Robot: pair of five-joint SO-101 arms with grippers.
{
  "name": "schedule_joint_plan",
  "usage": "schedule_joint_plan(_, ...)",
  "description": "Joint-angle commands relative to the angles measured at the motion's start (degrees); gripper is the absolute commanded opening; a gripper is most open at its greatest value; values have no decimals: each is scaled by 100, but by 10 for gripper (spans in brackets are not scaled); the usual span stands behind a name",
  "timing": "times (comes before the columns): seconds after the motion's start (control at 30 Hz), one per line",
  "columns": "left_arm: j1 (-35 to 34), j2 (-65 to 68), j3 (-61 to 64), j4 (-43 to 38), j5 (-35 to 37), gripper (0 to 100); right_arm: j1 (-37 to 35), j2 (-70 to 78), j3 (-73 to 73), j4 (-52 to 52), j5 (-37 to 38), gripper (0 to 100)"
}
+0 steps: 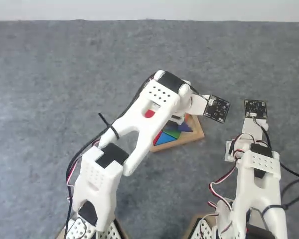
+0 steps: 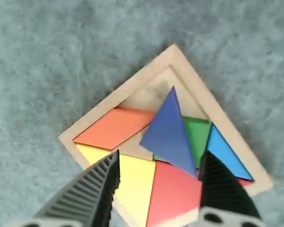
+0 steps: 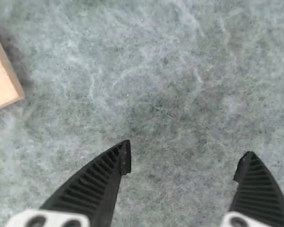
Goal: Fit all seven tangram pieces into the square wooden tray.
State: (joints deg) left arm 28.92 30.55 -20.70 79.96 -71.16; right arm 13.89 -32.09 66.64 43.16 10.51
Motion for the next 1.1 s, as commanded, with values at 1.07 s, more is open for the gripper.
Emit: schedule_joint_plan(1.07, -932, 316, 637, -1688, 2576, 261, 48, -207, -35, -110, 44, 346)
